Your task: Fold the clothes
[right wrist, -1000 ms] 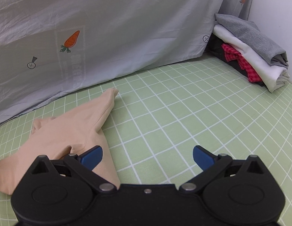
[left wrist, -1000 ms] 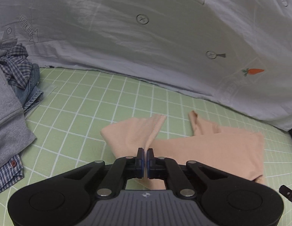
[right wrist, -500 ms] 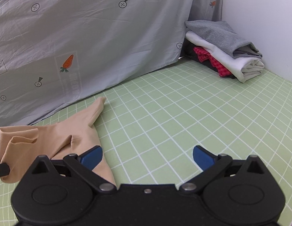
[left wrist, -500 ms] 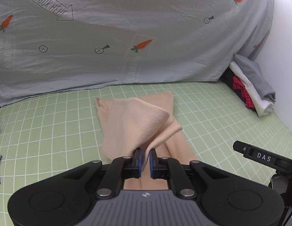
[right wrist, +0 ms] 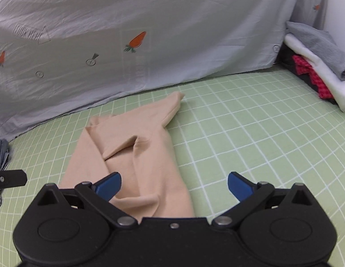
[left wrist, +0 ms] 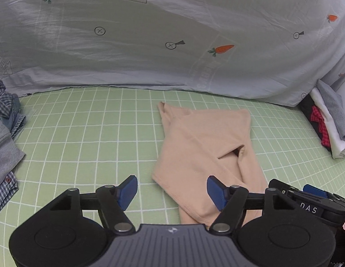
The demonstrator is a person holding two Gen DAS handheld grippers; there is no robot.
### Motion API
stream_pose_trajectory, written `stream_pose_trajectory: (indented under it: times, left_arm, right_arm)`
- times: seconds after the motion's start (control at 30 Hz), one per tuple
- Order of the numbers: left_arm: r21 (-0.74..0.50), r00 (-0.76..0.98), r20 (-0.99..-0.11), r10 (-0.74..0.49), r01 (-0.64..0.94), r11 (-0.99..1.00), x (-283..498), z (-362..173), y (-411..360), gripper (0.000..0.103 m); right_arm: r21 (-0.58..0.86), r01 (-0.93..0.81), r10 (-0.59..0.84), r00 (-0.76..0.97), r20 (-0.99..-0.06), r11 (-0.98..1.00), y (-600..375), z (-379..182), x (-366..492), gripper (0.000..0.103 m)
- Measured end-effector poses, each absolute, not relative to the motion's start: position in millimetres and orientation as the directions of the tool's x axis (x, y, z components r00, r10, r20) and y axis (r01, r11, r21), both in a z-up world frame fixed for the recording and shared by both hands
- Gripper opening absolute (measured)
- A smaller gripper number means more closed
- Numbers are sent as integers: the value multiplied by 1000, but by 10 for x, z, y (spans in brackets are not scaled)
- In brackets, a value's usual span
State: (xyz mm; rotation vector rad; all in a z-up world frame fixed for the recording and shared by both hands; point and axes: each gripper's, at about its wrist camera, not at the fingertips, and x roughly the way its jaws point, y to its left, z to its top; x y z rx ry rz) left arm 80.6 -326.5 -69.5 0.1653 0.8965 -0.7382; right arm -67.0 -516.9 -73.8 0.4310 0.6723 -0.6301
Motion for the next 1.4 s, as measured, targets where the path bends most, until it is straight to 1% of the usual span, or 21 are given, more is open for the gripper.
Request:
stream_pose_trajectory:
  times: [0.17,0.27,0.33,0.4,0.43,0.47,0.53,0.57,0.6,0.63,0.67,0.8,0.87,1.0,1.13,1.27,1.37,1.4]
  left_arm:
    - [-174,389,-796,-464,587,791,953,-894,-3135,72]
    - [-184,378,-813,-443,555,811,1030,-985,-3094,72]
    - [-187,375,-818,-437,544,818,1058,-1011,-3078,72]
    - [-184,372,-820,-435,549,816,1058,-1022,-3091,72]
    - [-182,372,-820,-436,552,814,1049,-1017,-3101,72]
    - [-180,372,-819,-436,556,811,1039,-1011,-3111,72]
    - [-178,371,-818,-440,565,806,1015,-996,-3124,72]
    - [-177,372,-815,-444,570,802,994,-979,-3130,72]
    - [-176,374,-812,-448,576,799,973,-961,-3137,72]
    - [-174,379,-807,-453,580,796,944,-933,-3130,72]
    - [-173,384,-802,-457,584,793,914,-903,-3120,72]
    - [-167,414,-778,-473,589,790,775,-759,-3047,72]
    - [-171,427,-762,-486,593,787,673,-677,-2996,72]
    - [-168,438,-741,-509,613,772,424,-542,-2934,72]
    - [-166,425,-737,-525,639,751,119,-476,-2873,73]
    - [-172,388,-758,-524,656,735,-144,-524,-2808,73]
    - [-171,366,-775,-516,664,728,-305,-574,-2761,73]
    - [-169,360,-780,-512,666,727,-356,-590,-2745,73]
  right_arm:
    - [126,548,-312,634,-708,827,-5000,-860,-409,99]
    - [107,509,-286,632,-720,854,-4961,-946,-313,93]
    - [95,483,-270,629,-729,871,-4935,-1003,-249,82]
    - [90,459,-254,632,-733,884,-4917,-1041,-200,77]
    - [93,450,-246,637,-730,888,-4916,-1043,-188,69]
    - [101,441,-235,642,-730,892,-4916,-1051,-178,64]
    - [126,424,-203,648,-734,897,-4916,-1056,-167,46]
    - [136,418,-191,649,-736,898,-4912,-1055,-170,42]
    - [152,409,-172,653,-737,900,-4903,-1055,-181,31]
    - [173,395,-149,661,-735,902,-4898,-1048,-199,12]
    - [199,384,-124,671,-731,901,-4898,-1029,-224,6]
    - [278,374,-85,716,-692,885,-4869,-855,-354,5]
    - [339,384,-69,742,-667,858,-4868,-760,-467,5]
    - [470,422,-51,783,-620,775,-4864,-646,-812,4]
    - [602,478,-42,804,-593,639,-4886,-671,-1235,4]
    - [669,542,-48,794,-607,509,-4881,-806,-1622,4]
    - [677,609,-43,756,-653,413,-4872,-1003,-1866,5]
    - [672,628,-45,743,-668,393,-4870,-1056,-1928,7]
